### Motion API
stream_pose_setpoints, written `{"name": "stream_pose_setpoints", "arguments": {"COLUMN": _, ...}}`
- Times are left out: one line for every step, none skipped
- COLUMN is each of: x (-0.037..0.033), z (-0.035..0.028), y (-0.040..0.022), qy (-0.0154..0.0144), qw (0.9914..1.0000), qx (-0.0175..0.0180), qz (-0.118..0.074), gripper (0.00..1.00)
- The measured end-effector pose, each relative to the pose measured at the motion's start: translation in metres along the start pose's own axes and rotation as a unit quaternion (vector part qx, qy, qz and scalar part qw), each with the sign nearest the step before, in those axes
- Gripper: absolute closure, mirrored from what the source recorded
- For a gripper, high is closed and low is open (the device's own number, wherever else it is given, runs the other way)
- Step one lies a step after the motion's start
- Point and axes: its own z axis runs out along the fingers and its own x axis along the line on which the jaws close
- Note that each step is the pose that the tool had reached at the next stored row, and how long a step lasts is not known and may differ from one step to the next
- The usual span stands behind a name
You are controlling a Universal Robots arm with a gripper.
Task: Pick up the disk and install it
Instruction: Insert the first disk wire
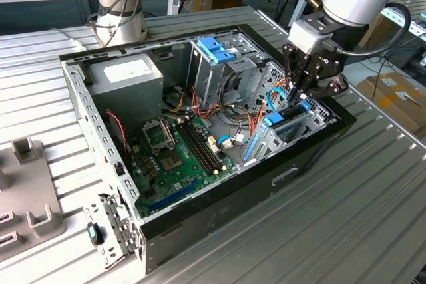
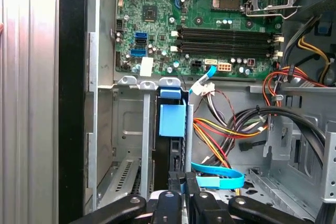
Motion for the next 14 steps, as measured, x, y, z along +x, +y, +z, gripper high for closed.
{"name": "stream_pose_setpoints", "arguments": {"x": 0.0006, "z": -0.0001, "y": 0.0011, "qy": 0.0001, "qw": 1.00000, "qx": 0.0006, "qz": 0.000, "gripper": 0.84}}
{"name": "stream_pose_setpoints", "arguments": {"x": 0.0012, "z": -0.0002, "y": 0.0022, "qy": 0.0001, "qw": 1.00000, "qx": 0.0011, "qz": 0.000, "gripper": 0.84}}
{"name": "stream_pose_setpoints", "arguments": {"x": 0.0018, "z": -0.0002, "y": 0.0033, "qy": 0.0000, "qw": 1.00000, "qx": 0.0014, "qz": -0.001, "gripper": 0.84}}
{"name": "stream_pose_setpoints", "arguments": {"x": 0.0020, "z": -0.0002, "y": 0.0040, "qy": -0.0005, "qw": 1.00000, "qx": 0.0016, "qz": -0.001, "gripper": 0.84}}
{"name": "stream_pose_setpoints", "arguments": {"x": 0.0020, "z": 0.0000, "y": 0.0050, "qy": -0.0009, "qw": 1.00000, "qx": 0.0017, "qz": -0.001, "gripper": 0.84}}
{"name": "stream_pose_setpoints", "arguments": {"x": 0.0020, "z": 0.0000, "y": 0.0053, "qy": -0.0010, "qw": 1.00000, "qx": 0.0017, "qz": -0.001, "gripper": 0.84}}
{"name": "stream_pose_setpoints", "arguments": {"x": 0.0020, "z": 0.0000, "y": 0.0053, "qy": -0.0010, "qw": 1.00000, "qx": 0.0017, "qz": -0.001, "gripper": 0.84}}
{"name": "stream_pose_setpoints", "arguments": {"x": 0.0021, "z": 0.0000, "y": 0.0053, "qy": -0.0009, "qw": 1.00000, "qx": 0.0017, "qz": -0.001, "gripper": 0.84}}
{"name": "stream_pose_setpoints", "arguments": {"x": 0.0021, "z": 0.0000, "y": 0.0054, "qy": -0.0012, "qw": 1.00000, "qx": 0.0018, "qz": -0.001, "gripper": 0.84}}
{"name": "stream_pose_setpoints", "arguments": {"x": 0.0021, "z": 0.0000, "y": 0.0055, "qy": -0.0045, "qw": 0.99999, "qx": 0.0020, "qz": 0.000, "gripper": 0.84}}
{"name": "stream_pose_setpoints", "arguments": {"x": 0.0022, "z": 0.0000, "y": 0.0055, "qy": -0.0102, "qw": 0.99995, "qx": 0.0023, "qz": 0.000, "gripper": 0.84}}
{"name": "stream_pose_setpoints", "arguments": {"x": 0.0022, "z": 0.0000, "y": 0.0055, "qy": -0.0106, "qw": 0.99994, "qx": 0.0023, "qz": 0.000, "gripper": 0.84}}
{"name": "stream_pose_setpoints", "arguments": {"x": 0.0024, "z": 0.0001, "y": 0.0055, "qy": -0.0106, "qw": 0.99994, "qx": 0.0023, "qz": 0.000, "gripper": 0.84}}
{"name": "stream_pose_setpoints", "arguments": {"x": 0.0028, "z": 0.0007, "y": 0.0056, "qy": -0.0107, "qw": 0.99994, "qx": 0.0023, "qz": 0.000, "gripper": 0.84}}
